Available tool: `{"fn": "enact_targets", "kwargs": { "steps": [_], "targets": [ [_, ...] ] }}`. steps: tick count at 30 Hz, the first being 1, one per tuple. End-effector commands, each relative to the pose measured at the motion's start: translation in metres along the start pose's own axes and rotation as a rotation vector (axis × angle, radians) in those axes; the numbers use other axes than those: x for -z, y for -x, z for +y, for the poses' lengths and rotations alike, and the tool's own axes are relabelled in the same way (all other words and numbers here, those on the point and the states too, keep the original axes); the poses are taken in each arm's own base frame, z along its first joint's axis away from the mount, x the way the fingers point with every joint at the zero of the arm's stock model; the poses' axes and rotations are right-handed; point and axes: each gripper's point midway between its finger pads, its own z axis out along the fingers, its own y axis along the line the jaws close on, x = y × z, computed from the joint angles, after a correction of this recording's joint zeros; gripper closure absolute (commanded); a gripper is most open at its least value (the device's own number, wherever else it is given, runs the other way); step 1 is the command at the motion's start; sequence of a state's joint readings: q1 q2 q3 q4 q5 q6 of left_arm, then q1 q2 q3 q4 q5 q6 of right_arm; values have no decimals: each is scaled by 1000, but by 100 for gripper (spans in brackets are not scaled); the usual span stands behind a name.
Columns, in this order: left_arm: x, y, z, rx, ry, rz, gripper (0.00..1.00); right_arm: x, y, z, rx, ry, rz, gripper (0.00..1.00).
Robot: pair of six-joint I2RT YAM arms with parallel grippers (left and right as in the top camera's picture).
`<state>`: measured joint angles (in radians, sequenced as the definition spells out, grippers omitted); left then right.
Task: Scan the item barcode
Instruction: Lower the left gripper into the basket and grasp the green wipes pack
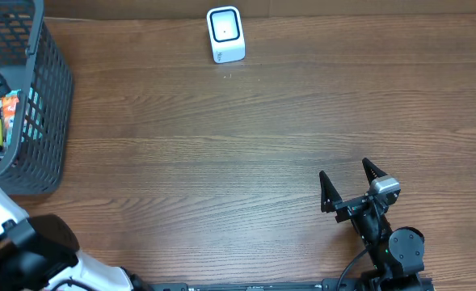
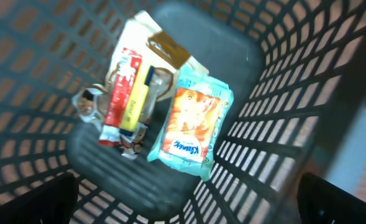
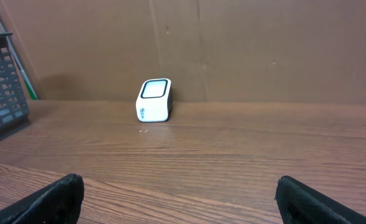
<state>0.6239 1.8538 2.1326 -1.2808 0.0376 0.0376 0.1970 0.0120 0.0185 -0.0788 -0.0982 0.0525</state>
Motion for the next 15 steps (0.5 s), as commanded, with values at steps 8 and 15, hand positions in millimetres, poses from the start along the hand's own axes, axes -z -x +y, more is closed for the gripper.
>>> {"fn": "enact_targets", "kwargs": {
  "steps": [8,15],
  "targets": [
    [-71,-7,-11,-130,-105,107,0,0,-2,-1,-3,-1,-3,0],
    [-115,-17,-31,-206,-243,155,0,0,-2,-1,-4,-1,-3,0]
  ]
}}
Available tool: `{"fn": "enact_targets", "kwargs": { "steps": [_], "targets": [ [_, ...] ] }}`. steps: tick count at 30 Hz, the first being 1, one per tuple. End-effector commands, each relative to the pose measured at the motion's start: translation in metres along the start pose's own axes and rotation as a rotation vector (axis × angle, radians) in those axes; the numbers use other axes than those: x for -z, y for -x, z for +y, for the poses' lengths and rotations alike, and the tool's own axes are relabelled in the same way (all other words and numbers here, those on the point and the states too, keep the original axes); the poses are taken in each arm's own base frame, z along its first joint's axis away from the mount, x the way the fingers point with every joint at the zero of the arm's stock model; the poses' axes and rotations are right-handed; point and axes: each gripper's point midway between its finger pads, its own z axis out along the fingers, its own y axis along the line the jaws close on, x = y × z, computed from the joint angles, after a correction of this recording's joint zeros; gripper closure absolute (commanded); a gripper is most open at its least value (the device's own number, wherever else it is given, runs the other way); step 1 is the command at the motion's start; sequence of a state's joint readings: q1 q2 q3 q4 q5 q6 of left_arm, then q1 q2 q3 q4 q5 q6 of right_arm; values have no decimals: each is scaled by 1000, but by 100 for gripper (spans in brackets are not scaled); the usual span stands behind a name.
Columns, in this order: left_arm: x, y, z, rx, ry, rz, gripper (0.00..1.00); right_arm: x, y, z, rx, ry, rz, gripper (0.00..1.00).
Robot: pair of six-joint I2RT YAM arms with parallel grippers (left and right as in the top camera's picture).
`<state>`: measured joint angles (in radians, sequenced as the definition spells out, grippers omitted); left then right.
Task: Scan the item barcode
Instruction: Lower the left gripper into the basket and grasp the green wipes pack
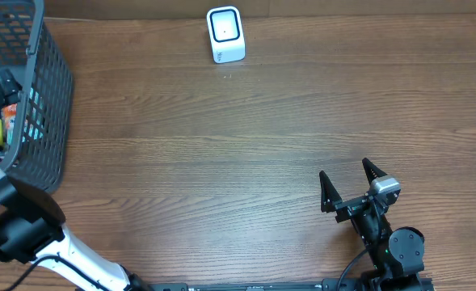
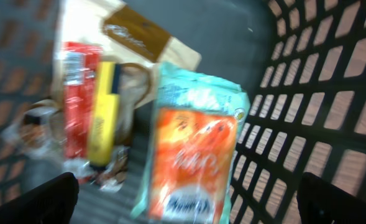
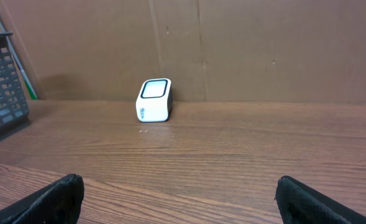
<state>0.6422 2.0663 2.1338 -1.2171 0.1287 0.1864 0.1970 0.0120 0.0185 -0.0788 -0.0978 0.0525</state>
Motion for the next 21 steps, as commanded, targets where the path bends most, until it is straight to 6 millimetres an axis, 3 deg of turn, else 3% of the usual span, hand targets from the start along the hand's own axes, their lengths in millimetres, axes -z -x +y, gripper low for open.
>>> {"fn": "enact_targets", "kwargs": {
  "steps": [1,4,15,18,21],
  "targets": [
    [-30,-1,-25,-95,-148,28,0,0,-2,-1,-3,-1,-3,0],
    [-56,-10,-23,-87,-159,83,0,0,-2,-1,-3,-1,-3,0],
    [-112,-37,-21,-61,-185,212,0,0,-2,-1,-3,-1,-3,0],
    [-114,-38,-21,-61,-185,216,8,0,-2,-1,-3,-1,-3,0],
    [-113,-38,-21,-61,-186,216,24,0,-2,-1,-3,-1,-3,0]
  ]
}}
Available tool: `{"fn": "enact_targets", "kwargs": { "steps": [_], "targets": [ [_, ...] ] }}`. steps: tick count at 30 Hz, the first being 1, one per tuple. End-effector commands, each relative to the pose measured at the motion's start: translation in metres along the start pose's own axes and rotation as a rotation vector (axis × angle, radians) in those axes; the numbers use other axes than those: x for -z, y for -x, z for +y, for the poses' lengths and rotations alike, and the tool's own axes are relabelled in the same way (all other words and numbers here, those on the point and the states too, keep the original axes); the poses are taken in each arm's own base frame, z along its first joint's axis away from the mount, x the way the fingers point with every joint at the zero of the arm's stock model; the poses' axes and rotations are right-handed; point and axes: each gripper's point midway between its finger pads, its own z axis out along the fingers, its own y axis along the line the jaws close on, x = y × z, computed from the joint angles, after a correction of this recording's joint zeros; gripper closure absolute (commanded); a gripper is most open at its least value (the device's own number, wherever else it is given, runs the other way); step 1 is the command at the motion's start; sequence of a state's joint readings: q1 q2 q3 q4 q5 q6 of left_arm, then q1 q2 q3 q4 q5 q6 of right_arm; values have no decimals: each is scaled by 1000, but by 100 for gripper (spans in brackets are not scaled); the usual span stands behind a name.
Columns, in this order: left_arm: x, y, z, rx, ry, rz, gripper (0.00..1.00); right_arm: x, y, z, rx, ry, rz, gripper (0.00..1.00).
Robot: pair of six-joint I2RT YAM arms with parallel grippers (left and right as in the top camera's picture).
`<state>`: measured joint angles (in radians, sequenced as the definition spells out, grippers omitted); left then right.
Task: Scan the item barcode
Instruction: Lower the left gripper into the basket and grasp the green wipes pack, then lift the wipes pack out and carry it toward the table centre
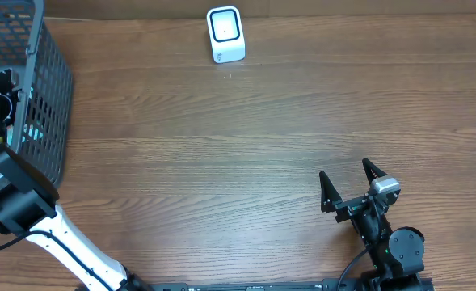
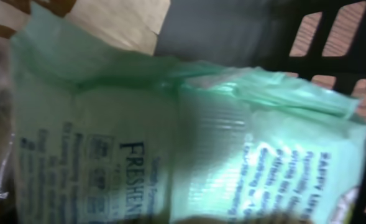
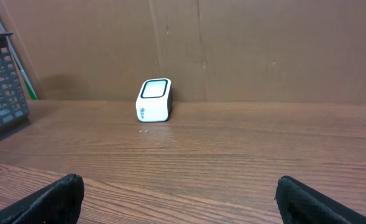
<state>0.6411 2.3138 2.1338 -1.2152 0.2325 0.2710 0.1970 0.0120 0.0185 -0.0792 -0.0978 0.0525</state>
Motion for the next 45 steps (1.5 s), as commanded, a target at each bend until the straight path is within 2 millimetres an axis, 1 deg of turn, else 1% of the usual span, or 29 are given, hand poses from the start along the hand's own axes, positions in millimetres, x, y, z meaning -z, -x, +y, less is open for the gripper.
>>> {"fn": "enact_targets", "kwargs": {
  "steps": [1,2,3,8,11,13,14,16,17,20,23,24,25,26,27,28,30,31,33,34,35,37,38,39,40,41,42,45],
  "targets": [
    [-7,1,-8,-21,-29,8,31,0,-2,-1,-3,-1,-4,0],
    [-7,0,-8,-20,-29,13,36,0,-2,-1,-3,-1,-4,0],
    [-7,0,-8,-19,-27,16,38,0,-2,-1,-3,-1,-4,0],
    [-6,-2,-8,-13,-27,22,41,0,-2,-1,-3,-1,-3,0],
    [3,2,-6,5,-10,6,41,0,-2,-1,-3,-1,-4,0],
    [15,7,-3,17,23,-15,42,0,-2,-1,-3,-1,-4,0],
    [31,14,-2,29,48,-48,43,0,-2,-1,-3,-1,-4,0],
    [50,23,-4,34,59,-94,43,0,-2,-1,-3,-1,-4,0],
    [74,31,-6,27,84,-147,43,0,-2,-1,-3,-1,-4,0],
    [115,41,-7,46,129,-240,43,0,-2,-1,-3,-1,-4,0],
    [158,49,-13,54,156,-342,43,0,-2,-1,-3,-1,-4,0],
    [178,51,-17,62,162,-389,43,0,-2,-1,-3,-1,-4,0],
    [193,52,-21,72,165,-427,43,0,-2,-1,-3,-1,-3,0],
    [220,52,-27,84,169,-493,43,0,-2,-1,-3,-1,-3,0],
    [237,50,-32,91,168,-531,43,0,-2,-1,-3,-1,-4,0],
    [260,47,-39,108,167,-586,43,0,-2,-1,-3,-1,-4,0],
    [287,42,-50,138,152,-651,44,0,-2,-1,-3,-1,-4,0],
    [306,35,-62,147,123,-694,46,0,-2,-1,-3,-1,-4,0],
    [325,26,-78,150,85,-729,47,0,-2,-1,-3,-1,-4,0],
    [332,20,-86,150,69,-738,47,0,-2,-1,-3,-1,-4,0],
    [339,13,-97,138,45,-742,48,0,-2,-1,-3,-1,-4,0],
    [348,2,-112,134,19,-745,48,0,-2,-1,-3,-1,-4,0],
    [353,-6,-124,131,2,-748,49,0,-2,-1,-3,-1,-4,0],
    [361,-17,-144,97,-23,-751,49,0,-2,-1,-3,-1,-4,0],
    [363,-22,-155,76,-37,-748,49,0,-2,-1,-3,-1,-4,0],
    [365,-33,-177,31,-68,-736,48,0,-2,-1,-3,-1,-4,0],
    [365,-39,-191,1,-89,-726,48,0,-2,-1,-3,-1,-4,0],
    [357,-50,-228,-81,-146,-682,48,0,-2,-1,-3,-1,-4,0]
  ]
}}
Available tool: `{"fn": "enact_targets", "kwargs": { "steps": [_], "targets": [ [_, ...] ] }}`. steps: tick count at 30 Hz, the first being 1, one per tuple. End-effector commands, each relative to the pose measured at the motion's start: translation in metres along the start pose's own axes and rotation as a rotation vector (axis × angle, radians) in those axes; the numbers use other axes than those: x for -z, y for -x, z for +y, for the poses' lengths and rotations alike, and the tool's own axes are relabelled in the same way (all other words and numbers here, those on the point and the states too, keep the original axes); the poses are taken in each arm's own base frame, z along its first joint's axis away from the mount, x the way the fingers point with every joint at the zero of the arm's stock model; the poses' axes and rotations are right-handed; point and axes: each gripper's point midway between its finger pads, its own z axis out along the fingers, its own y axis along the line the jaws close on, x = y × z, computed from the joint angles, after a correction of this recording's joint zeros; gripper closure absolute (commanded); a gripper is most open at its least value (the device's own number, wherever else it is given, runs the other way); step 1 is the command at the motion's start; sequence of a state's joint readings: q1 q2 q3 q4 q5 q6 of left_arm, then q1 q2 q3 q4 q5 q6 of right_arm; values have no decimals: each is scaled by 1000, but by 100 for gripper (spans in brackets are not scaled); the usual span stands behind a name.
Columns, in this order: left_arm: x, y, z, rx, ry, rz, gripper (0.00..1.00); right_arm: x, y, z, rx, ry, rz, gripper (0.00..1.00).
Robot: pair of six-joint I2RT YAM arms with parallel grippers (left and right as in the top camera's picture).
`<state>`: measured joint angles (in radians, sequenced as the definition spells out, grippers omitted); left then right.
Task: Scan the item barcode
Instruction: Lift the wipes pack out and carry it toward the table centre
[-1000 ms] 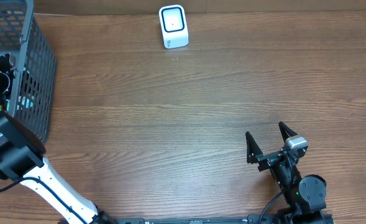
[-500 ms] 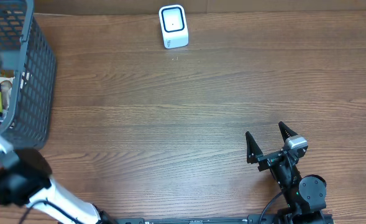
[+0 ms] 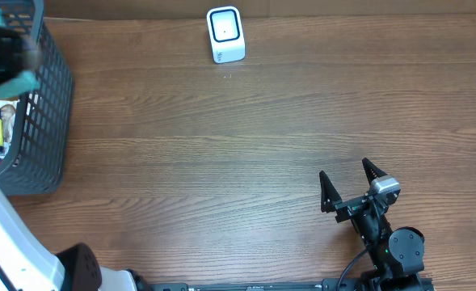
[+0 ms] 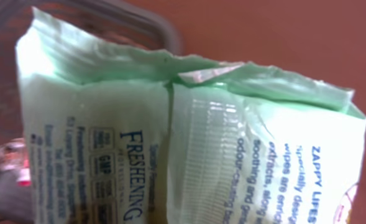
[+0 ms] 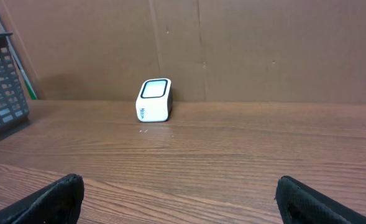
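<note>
A pale green pack of wipes point(image 4: 189, 137) with blue print fills the left wrist view, pressed close to the camera, and it hides the fingers. Overhead, my left gripper point(image 3: 7, 52) is a blur over the top of the grey basket point(image 3: 48, 121), with a teal corner of the pack point(image 3: 23, 81) hanging under it. The white barcode scanner point(image 3: 225, 34) stands at the table's far edge, also seen as the scanner point(image 5: 153, 99) from the right wrist. My right gripper point(image 3: 344, 170) rests open at the near right, its jaws wide apart and nothing between them.
Red and yellow packets lie in the basket's bottom. A brown cardboard wall point(image 5: 232, 43) backs the table behind the scanner. Bare wooden tabletop point(image 3: 221, 162) stretches between the basket, the scanner and the right arm.
The green pack was down among the basket's items, close against the left wrist camera. Now it is held up at the basket's rim with tabletop behind it. The right arm has not moved.
My left gripper looked down into the basket at the packets from above, then from closer, over the orange-fronted pack. Then that pack filled the wrist view inside the basket. Now it is lifted to the rim. The right gripper stayed open and still throughout.
</note>
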<state>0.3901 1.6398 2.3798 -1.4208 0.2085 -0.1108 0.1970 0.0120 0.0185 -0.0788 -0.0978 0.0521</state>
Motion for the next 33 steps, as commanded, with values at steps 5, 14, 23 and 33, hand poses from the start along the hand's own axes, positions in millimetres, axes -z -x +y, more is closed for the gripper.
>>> {"fn": "enact_targets", "kwargs": {
  "steps": [5,14,23,33],
  "targets": [
    [9,-37,-102,-137,-199,90,49,0,-2,-1,-4,-1,-3,0],
    [-30,-119,-210,-311,-292,333,52,0,-2,-1,-4,-1,-3,0],
    [-80,-231,-304,-363,-279,581,51,0,-2,-1,-4,-1,-3,0],
    [-124,-346,-360,-391,-182,719,51,0,-2,-1,-4,-1,-3,0]
  ]
}}
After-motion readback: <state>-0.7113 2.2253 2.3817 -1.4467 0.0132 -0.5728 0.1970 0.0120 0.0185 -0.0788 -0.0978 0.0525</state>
